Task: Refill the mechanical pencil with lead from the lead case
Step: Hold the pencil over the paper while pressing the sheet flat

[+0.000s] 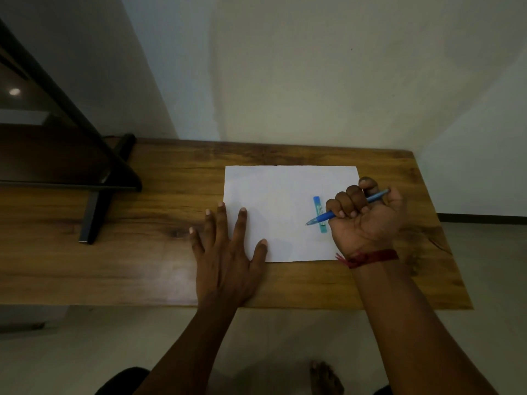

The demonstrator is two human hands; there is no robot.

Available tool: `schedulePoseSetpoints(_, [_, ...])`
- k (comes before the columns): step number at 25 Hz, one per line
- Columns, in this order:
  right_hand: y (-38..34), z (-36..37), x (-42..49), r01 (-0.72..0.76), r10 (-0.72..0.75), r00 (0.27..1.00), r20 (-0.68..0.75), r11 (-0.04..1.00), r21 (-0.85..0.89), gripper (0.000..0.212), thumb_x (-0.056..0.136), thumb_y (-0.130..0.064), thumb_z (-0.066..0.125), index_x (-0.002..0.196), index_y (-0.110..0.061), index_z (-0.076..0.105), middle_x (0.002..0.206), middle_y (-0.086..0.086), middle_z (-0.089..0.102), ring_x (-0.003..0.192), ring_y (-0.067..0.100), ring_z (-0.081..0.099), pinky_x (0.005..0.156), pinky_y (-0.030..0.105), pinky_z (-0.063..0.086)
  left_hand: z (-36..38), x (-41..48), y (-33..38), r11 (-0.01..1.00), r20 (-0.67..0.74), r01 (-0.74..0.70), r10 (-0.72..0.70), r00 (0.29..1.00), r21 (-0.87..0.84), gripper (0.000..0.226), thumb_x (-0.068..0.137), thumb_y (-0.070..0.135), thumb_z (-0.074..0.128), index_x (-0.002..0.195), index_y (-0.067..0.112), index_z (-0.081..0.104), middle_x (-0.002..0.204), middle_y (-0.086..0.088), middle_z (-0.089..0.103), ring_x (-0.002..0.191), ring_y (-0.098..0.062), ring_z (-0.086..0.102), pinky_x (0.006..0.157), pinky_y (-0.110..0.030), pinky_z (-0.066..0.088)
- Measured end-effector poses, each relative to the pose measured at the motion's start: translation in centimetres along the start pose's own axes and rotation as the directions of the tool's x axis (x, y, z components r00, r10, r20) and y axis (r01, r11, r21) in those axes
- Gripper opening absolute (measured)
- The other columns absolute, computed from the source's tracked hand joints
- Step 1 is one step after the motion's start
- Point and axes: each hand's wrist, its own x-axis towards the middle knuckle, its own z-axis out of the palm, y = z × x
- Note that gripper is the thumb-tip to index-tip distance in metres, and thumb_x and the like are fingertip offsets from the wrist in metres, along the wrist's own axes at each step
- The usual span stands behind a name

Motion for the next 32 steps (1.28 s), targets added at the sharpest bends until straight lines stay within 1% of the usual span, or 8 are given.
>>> schedulePoseSetpoints(6, [0.6, -0.1, 0.1, 0.004, -0.004, 1.0, -0.005, 0.999, -0.032, 0.049, 0.092, -0.044, 0.023, 0.066, -0.015, 0.052, 0.042, -0.005, 0.034, 0.039, 0.009, 0.026, 0.048, 0.021, 0.025, 0.2, 0.0, -0.1, 0.999, 0.007, -0.02, 0.02, 1.0, 0.041, 0.075, 0.088, 0.072, 0.013, 0.152, 0.032, 0.01, 0.162, -0.008, 0.005, 0.148, -0.029, 0.003, 0.117, -0.058, 0.002])
schedulePoseSetpoints(10, [0.4, 0.4, -0.1, 0.0, 0.0, 1.0, -0.026, 0.999, -0.033, 0.042, 0.091, -0.039, 0.026, 0.067, -0.017, 0.051, 0.041, -0.006, 0.033, 0.037, 0.008, 0.025, 0.045, 0.02, 0.026, 0.0, 0.0, 0.0, 0.999, 0.006, -0.01, 0.01, 1.0, 0.041, 0.075, 0.087, 0.072, 0.013, 0.151, 0.032, 0.012, 0.162, -0.008, 0.006, 0.148, -0.029, 0.003, 0.117, -0.057, 0.001])
schedulePoseSetpoints(15, [0.8, 1.0, -0.8, 0.027, -0.027, 1.0, -0.006, 0.999, -0.031, 0.049, 0.092, -0.049, 0.024, 0.069, -0.015, 0.049, 0.04, -0.006, 0.035, 0.037, 0.007, 0.027, 0.046, 0.02, 0.026, -0.3, -0.1, 0.0, 0.999, 0.021, -0.017, 0.016, 1.0, 0.04, 0.075, 0.087, 0.071, 0.014, 0.151, 0.031, 0.014, 0.162, -0.009, 0.008, 0.148, -0.029, 0.003, 0.117, -0.057, 0.0])
schedulePoseSetpoints(19, [0.7, 1.4, -1.0, 0.046, -0.046, 0.999, -0.005, 0.997, -0.059, 0.042, 0.091, -0.041, 0.026, 0.065, -0.016, 0.048, 0.039, -0.006, 0.032, 0.036, 0.008, 0.024, 0.045, 0.02, 0.024, -0.5, -0.1, 0.1, 0.999, 0.026, -0.01, 0.009, 1.0, 0.038, 0.074, 0.087, 0.069, 0.017, 0.151, 0.031, 0.016, 0.162, -0.01, 0.01, 0.148, -0.029, 0.004, 0.117, -0.057, 0.001])
schedulePoseSetpoints(22, [0.6, 1.6, -1.1, 0.08, -0.079, 0.997, 0.021, 0.995, -0.066, 0.046, 0.091, -0.044, 0.025, 0.066, -0.014, 0.049, 0.04, -0.006, 0.032, 0.037, 0.009, 0.023, 0.046, 0.02, 0.024, -0.5, 0.0, 0.1, 0.999, 0.024, -0.009, 0.008, 1.0, 0.033, 0.074, 0.087, 0.069, 0.019, 0.151, 0.031, 0.017, 0.162, -0.01, 0.01, 0.148, -0.029, 0.004, 0.117, -0.056, 0.001])
schedulePoseSetpoints(26, [0.5, 1.6, -1.1, 0.075, -0.073, 0.996, 0.046, 0.996, -0.041, 0.052, 0.093, -0.046, 0.021, 0.066, -0.013, 0.051, 0.041, -0.005, 0.033, 0.038, 0.009, 0.024, 0.048, 0.021, 0.023, -0.3, 0.0, 0.1, 1.0, 0.015, -0.009, 0.008, 1.0, 0.027, 0.074, 0.087, 0.069, 0.02, 0.15, 0.032, 0.017, 0.162, -0.009, 0.01, 0.148, -0.028, 0.003, 0.117, -0.056, 0.001])
schedulePoseSetpoints(28, [0.5, 1.5, -0.9, 0.06, -0.059, 0.998, 0.035, 0.997, -0.044, 0.05, 0.093, -0.044, 0.022, 0.066, -0.014, 0.051, 0.041, -0.005, 0.034, 0.037, 0.009, 0.025, 0.047, 0.021, 0.024, -0.2, 0.0, 0.1, 1.0, 0.014, -0.007, 0.006, 1.0, 0.026, 0.074, 0.086, 0.07, 0.02, 0.15, 0.032, 0.017, 0.162, -0.009, 0.01, 0.148, -0.028, 0.003, 0.117, -0.055, 0.0])
schedulePoseSetpoints(32, [0.5, 1.1, -0.7, -0.002, 0.002, 1.0, 0.018, 1.0, -0.002, 0.037, 0.087, -0.033, 0.027, 0.067, -0.016, 0.053, 0.04, -0.006, 0.033, 0.036, 0.008, 0.027, 0.045, 0.019, 0.026, 0.0, 0.1, -0.1, 0.999, 0.006, -0.001, 0.001, 1.0, 0.036, 0.074, 0.086, 0.071, 0.019, 0.15, 0.033, 0.016, 0.162, -0.008, 0.011, 0.148, -0.028, 0.004, 0.117, -0.054, -0.001])
